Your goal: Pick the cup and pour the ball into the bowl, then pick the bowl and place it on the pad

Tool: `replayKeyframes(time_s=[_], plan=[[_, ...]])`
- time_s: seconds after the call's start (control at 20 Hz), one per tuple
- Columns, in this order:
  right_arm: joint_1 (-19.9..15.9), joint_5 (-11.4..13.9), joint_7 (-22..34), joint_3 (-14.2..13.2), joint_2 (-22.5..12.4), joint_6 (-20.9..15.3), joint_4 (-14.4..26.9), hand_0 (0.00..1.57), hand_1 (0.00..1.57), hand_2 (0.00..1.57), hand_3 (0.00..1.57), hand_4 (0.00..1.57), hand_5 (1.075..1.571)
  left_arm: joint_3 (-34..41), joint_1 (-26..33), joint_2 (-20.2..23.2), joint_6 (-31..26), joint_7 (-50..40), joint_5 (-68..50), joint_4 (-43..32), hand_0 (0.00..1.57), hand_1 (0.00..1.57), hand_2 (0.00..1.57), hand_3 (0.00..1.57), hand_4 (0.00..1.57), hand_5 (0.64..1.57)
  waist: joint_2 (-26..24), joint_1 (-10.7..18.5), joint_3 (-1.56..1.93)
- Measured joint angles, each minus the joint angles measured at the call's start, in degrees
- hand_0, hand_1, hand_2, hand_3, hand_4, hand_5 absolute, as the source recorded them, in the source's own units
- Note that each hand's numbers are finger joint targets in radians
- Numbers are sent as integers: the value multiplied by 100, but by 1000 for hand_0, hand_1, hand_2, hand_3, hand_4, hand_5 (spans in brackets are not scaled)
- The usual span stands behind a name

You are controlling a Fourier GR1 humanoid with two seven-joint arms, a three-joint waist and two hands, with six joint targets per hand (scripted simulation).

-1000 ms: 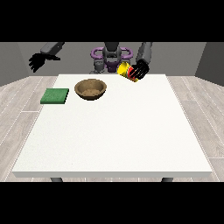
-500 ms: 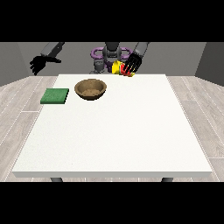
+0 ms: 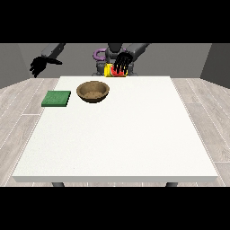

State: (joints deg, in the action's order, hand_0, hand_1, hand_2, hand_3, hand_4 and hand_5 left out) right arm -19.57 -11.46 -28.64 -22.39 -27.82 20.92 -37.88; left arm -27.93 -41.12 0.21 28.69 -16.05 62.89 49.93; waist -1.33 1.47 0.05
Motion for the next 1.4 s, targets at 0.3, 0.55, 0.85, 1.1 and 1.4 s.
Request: replayKeyframes(time_s=[0.3,0.55,0.85,1.1,1.4], plan=[[-530,55,192,68,-18,-171,94,0,0,0,223,0,1533,-598,-373,-15,-334,-651,752,129,303,303,1571,1571,902,1570,210,-39,-2],[-815,73,203,145,100,-250,109,0,0,0,252,0,1525,-1092,-375,-18,-616,-1014,1220,269,0,0,1571,1571,913,1547,372,-163,-1],[-1018,69,219,211,168,-202,130,0,0,0,161,0,1516,-1556,-527,-7,-1265,-1052,1657,203,0,0,1571,1571,1246,1395,530,-346,-1],[-992,95,227,242,241,-266,222,0,0,0,117,0,1518,-1776,-888,48,-2005,-820,1978,225,970,970,1571,1571,1214,1419,394,-335,0],[-919,91,253,239,202,-218,356,0,0,0,198,0,1518,-1849,-1370,91,-2775,-530,2438,294,1543,1543,1571,1571,1206,1462,208,-238,0]])
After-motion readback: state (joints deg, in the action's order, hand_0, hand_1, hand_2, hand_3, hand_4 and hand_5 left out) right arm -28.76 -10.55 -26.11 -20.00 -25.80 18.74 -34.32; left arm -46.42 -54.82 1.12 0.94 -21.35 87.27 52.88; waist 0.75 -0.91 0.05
